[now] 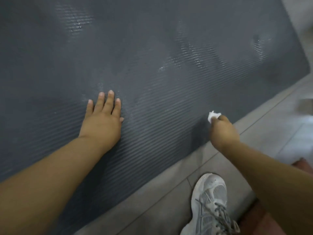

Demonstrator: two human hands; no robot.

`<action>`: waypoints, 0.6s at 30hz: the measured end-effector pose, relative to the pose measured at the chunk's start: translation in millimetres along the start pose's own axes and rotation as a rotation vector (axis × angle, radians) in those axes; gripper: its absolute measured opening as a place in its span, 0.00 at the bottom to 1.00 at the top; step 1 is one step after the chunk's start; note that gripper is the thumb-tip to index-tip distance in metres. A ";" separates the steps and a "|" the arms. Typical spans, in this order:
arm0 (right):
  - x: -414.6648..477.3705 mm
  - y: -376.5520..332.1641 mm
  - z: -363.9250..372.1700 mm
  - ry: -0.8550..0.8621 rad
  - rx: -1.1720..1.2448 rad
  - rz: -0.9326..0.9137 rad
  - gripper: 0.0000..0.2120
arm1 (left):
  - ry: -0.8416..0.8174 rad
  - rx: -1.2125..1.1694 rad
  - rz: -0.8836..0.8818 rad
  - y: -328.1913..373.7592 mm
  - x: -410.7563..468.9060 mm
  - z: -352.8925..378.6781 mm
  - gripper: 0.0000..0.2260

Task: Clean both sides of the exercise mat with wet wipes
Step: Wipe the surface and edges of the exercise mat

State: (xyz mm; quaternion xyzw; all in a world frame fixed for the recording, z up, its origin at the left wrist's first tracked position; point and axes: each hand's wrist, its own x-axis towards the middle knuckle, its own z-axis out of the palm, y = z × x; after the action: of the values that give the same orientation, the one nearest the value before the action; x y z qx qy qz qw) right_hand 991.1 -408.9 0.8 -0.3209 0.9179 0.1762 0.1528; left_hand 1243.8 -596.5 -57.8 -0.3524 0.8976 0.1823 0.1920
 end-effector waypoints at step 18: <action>98.0 -57.7 -38.5 0.067 -0.217 -0.985 0.27 | 0.149 0.058 0.005 3.1 -3.7 2.5 0.28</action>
State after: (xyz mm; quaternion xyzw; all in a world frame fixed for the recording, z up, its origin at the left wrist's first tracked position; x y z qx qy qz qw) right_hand 948.5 -519.9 -16.5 -0.7354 0.6384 0.1672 0.1539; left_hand 1244.6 -591.2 -57.6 -0.3569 0.9152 0.1301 0.1345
